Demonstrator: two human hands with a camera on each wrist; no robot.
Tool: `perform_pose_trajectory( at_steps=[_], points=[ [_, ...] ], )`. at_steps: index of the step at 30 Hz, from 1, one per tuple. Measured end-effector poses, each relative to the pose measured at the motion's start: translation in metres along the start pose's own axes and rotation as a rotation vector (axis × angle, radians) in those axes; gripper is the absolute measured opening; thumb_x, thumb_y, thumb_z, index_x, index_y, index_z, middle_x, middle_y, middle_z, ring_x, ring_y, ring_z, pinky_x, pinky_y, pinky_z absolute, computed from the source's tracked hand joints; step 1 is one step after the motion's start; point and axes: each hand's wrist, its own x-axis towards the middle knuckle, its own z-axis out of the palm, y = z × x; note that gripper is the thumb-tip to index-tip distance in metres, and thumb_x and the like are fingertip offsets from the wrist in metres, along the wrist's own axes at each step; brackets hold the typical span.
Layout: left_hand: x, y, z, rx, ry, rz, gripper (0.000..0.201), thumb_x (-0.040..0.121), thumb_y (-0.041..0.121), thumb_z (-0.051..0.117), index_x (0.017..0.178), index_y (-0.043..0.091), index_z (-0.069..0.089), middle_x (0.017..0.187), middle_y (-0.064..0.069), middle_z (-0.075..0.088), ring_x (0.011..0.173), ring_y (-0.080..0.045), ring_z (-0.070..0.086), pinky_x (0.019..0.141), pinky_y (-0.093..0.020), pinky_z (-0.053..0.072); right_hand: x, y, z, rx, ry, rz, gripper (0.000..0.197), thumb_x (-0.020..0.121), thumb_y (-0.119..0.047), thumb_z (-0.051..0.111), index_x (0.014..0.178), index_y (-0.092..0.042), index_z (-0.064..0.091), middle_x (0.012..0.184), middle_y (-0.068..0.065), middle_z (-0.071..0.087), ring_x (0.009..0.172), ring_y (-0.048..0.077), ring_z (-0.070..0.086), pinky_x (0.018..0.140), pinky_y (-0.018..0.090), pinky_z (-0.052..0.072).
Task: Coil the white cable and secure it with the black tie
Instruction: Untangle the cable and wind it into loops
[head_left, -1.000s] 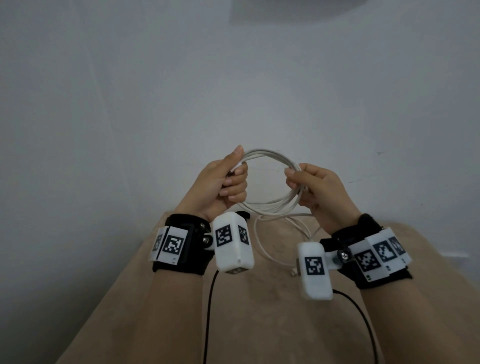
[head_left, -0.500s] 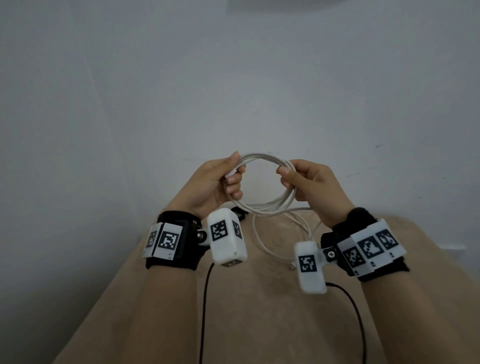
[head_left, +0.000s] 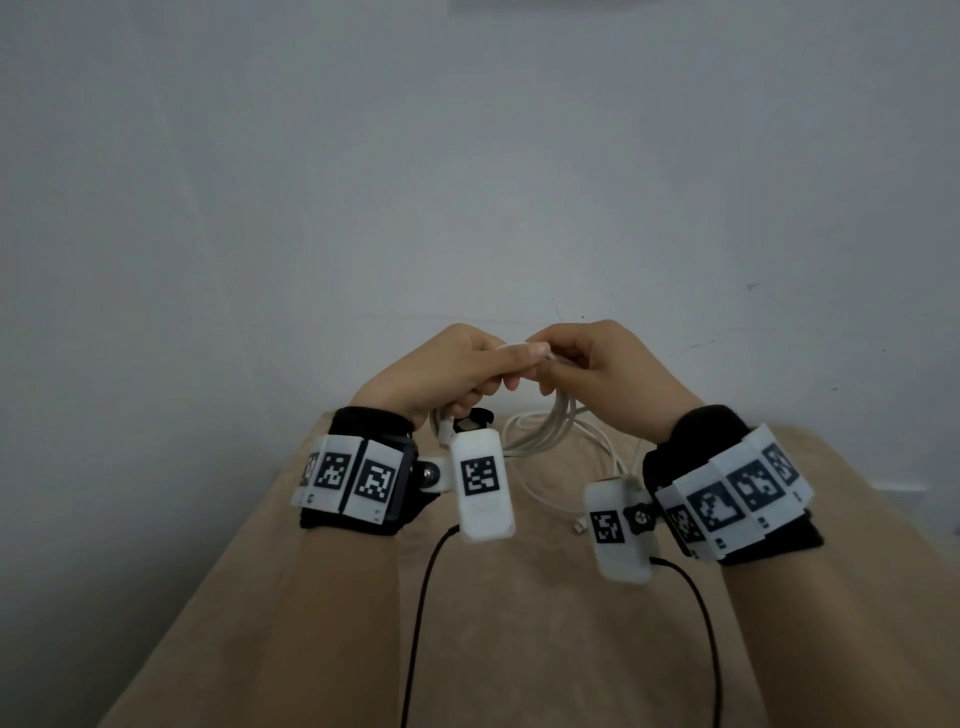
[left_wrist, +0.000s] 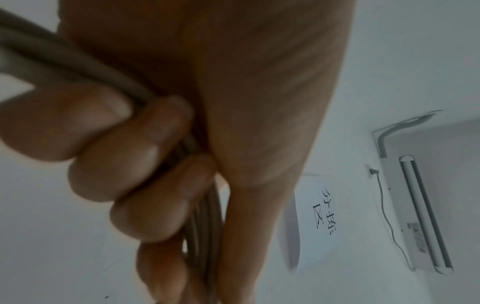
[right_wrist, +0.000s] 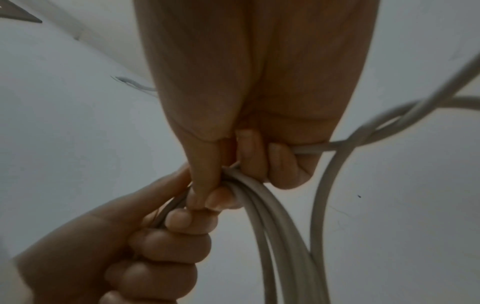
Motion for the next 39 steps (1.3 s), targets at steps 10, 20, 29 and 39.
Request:
perform_pose_trajectory(
  at_steps=[10, 20, 29, 39],
  points=[
    [-0.002, -0.002, -0.008, -0.186, 0.108, 0.070, 0.045, 0.091, 0.043, 0.057, 0.054, 0.025, 0.040, 0.052, 0.008, 0.023, 0.045, -0.009, 0.014, 0.041, -0.020, 0.012, -0.001, 0.002, -0.010, 0.046, 0.127, 0.029, 0.019, 0.080, -0.029, 0.074, 0.096, -0.019, 0.071, 0.052, -0.027, 0.056, 0.043, 0.002, 0.042, 0.047, 0.008, 0.031],
    [-0.006, -0.010, -0.032, -0.524, 0.304, 0.070, 0.046, 0.094, 0.039, 0.052, 0.058, 0.023, 0.030, 0.046, 0.011, 0.022, 0.036, -0.004, 0.013, 0.038, -0.020, 0.007, -0.008, 0.027, -0.031, 0.022, 0.258, 0.159, 0.005, 0.084, -0.023, 0.070, 0.080, -0.022, 0.072, 0.060, -0.005, 0.066, 0.059, 0.004, 0.061, 0.062, 0.020, 0.048],
    [-0.006, -0.014, -0.037, -0.710, 0.490, 0.078, 0.045, 0.093, 0.040, 0.056, 0.059, 0.022, 0.033, 0.046, 0.010, 0.024, 0.034, -0.004, 0.016, 0.033, -0.017, 0.012, -0.013, 0.035, -0.028, -0.223, -0.055, 0.334, 0.004, 0.082, -0.024, 0.069, 0.081, -0.027, 0.071, 0.079, -0.014, 0.066, 0.079, -0.001, 0.058, 0.065, 0.013, 0.038],
    [-0.001, -0.012, -0.028, -0.654, 0.379, 0.081, 0.045, 0.094, 0.041, 0.054, 0.059, 0.022, 0.033, 0.048, 0.009, 0.023, 0.036, -0.004, 0.015, 0.035, -0.018, 0.011, -0.004, 0.031, -0.014, -0.252, 0.102, 0.251, 0.018, 0.094, -0.014, 0.052, 0.099, -0.017, 0.069, 0.091, -0.003, 0.067, 0.081, 0.005, 0.056, 0.060, 0.001, 0.038]
  ],
)
